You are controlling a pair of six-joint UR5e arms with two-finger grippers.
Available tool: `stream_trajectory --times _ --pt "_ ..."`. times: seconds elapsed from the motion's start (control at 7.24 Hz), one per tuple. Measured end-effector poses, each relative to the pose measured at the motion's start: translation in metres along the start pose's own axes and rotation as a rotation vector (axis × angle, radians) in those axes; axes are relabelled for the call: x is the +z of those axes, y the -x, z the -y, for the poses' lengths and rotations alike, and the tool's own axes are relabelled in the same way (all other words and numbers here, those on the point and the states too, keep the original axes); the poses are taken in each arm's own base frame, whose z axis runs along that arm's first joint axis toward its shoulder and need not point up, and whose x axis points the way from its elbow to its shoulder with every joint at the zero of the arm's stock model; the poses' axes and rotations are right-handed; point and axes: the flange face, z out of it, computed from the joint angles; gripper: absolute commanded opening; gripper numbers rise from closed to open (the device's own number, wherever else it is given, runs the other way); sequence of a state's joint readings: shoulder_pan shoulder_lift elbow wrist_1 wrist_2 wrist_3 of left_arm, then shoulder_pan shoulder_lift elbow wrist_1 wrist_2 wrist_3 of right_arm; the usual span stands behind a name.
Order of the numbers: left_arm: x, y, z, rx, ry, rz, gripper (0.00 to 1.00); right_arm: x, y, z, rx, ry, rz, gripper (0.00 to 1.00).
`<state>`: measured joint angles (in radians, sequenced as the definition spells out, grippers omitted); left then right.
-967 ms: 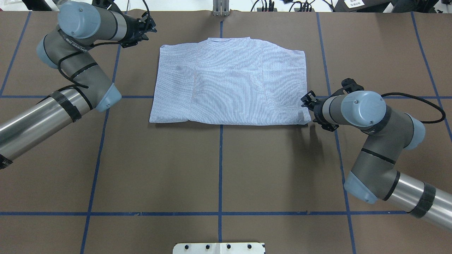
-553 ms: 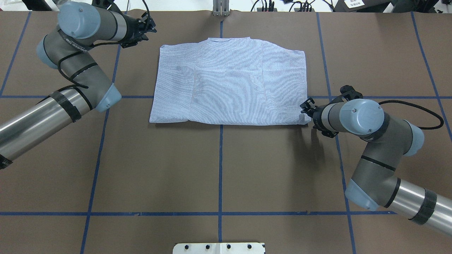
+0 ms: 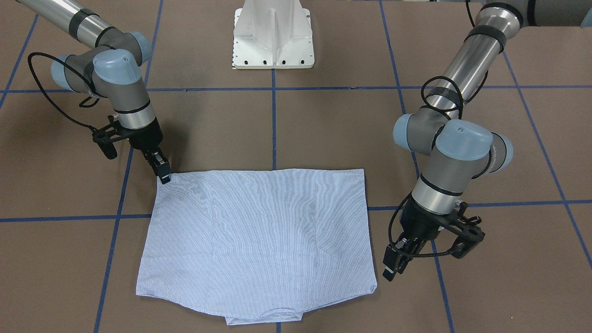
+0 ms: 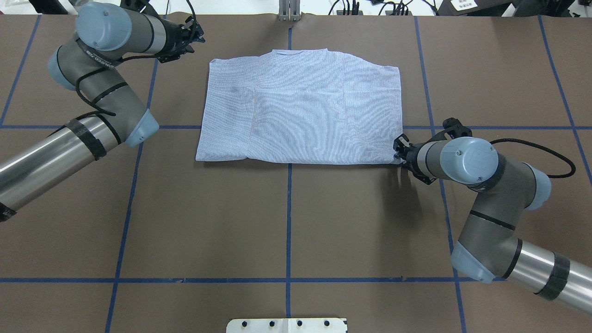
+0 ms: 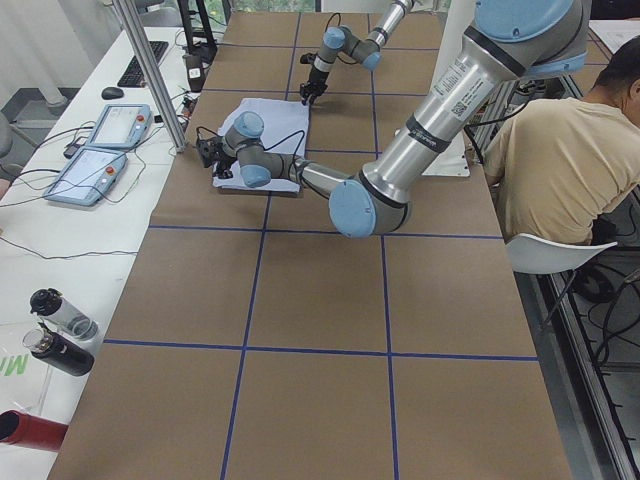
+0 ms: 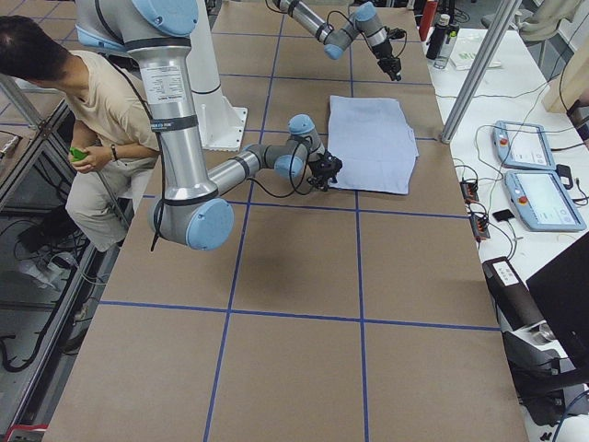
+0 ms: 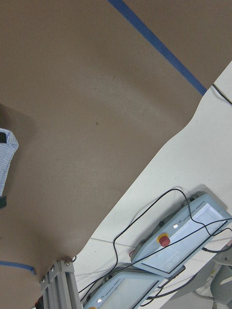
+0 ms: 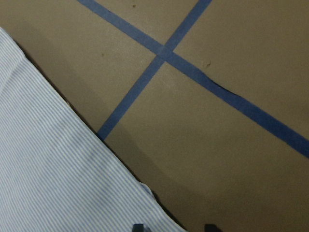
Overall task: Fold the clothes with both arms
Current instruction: 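Move the right gripper to the folded shirt's corner nearest it and grasp, then drag the shirt corner toward the robot with the right gripper, rotating it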
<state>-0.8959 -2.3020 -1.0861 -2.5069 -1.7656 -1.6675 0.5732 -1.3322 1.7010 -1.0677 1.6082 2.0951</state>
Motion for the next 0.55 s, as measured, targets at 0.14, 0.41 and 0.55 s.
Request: stream_trajectory --times 0.14,0.41,0.55 --pt "0.000 0.001 -0.001 0.000 0.000 0.001 0.47 -0.001 0.000 0.000 0.002 0.001 0.000 0.00" --pt "0.001 0.004 -0.001 0.000 0.001 0.003 0.47 -0.012 0.002 -0.003 0.002 0.017 0.012 0.00" --pt "0.001 0.004 -0.002 0.001 0.002 0.003 0.46 -0.026 -0.003 -0.003 0.000 0.031 0.021 0.00"
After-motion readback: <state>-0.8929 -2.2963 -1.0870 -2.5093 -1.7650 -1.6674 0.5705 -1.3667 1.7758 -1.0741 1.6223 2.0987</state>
